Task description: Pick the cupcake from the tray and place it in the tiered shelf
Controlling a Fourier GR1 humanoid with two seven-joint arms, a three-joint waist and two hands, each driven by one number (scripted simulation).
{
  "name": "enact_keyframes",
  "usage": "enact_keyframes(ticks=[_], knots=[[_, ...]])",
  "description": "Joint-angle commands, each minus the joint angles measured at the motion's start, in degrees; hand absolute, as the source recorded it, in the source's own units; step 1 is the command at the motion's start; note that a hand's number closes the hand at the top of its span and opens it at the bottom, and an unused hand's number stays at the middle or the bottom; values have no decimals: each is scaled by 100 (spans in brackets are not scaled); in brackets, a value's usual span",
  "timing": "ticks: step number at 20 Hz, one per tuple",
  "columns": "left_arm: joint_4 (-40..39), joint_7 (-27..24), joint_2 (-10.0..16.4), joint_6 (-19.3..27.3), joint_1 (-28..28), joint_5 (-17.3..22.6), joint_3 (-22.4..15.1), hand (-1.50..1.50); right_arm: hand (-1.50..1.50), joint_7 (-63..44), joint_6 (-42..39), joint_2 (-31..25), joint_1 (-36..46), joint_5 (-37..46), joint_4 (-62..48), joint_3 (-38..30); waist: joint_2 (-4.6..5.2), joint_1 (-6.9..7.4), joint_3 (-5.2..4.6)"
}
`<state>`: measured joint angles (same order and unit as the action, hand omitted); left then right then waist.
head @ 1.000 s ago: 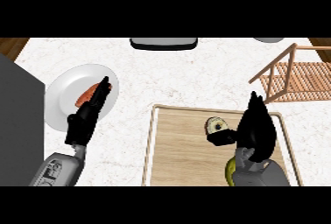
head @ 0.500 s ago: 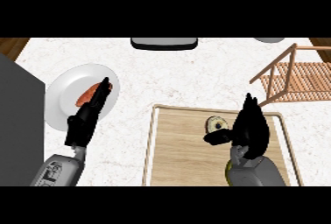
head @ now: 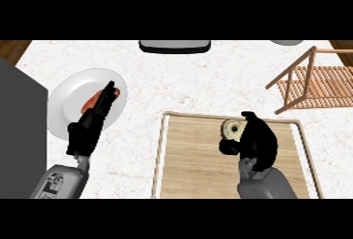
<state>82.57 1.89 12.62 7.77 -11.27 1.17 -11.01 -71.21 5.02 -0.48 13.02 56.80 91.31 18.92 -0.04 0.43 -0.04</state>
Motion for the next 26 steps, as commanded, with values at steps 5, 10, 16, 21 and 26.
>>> enact_keyframes(ticks=[5,10,16,21,26], knots=[[-158,-166,-185,125,127,-224,-43,0,150,-1306,-197,44,397,252,-288,218,2,-17,1],[-40,123,107,-295,-190,104,298,0,150,-1376,209,44,364,365,-318,499,0,-4,2],[95,141,-92,-68,-17,-116,177,0,150,1865,-789,-867,-895,-875,1254,847,-56,-149,16],[-81,-33,87,-171,62,7,439,0,150,3580,-801,-1775,-1788,-1752,2562,1098,-48,-240,15],[-293,-285,-6,-142,101,-82,409,0,150,4143,-480,-1863,-2424,-2951,4044,100,-20,-283,13]])
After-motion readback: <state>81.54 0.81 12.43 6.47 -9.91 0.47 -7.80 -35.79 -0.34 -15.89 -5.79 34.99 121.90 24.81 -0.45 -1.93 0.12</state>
